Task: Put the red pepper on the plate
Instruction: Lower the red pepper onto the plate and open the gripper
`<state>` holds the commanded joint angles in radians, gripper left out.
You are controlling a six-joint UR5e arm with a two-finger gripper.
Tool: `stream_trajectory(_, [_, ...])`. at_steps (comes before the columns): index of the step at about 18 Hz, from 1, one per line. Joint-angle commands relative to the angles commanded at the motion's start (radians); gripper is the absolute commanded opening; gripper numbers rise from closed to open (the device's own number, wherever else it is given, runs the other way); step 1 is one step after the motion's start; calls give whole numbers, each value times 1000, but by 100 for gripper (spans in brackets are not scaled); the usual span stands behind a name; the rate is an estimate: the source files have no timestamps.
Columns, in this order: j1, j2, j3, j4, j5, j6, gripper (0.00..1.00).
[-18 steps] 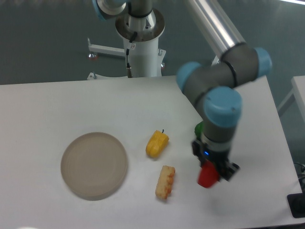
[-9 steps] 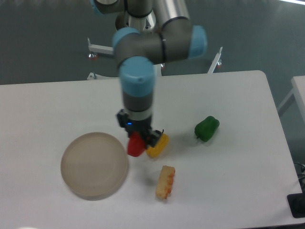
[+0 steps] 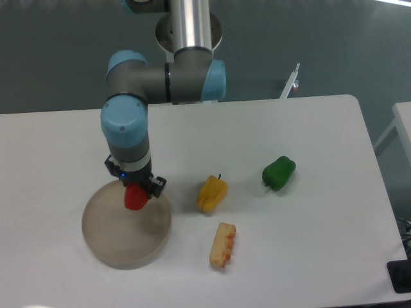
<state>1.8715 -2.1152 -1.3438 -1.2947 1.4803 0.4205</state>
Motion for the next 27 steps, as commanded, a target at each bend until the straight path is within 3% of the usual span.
stream_trajectory(13, [-11, -63, 38, 2, -17, -48, 63])
stream_trajectory(27, [-15, -80, 41, 0, -28, -48, 65])
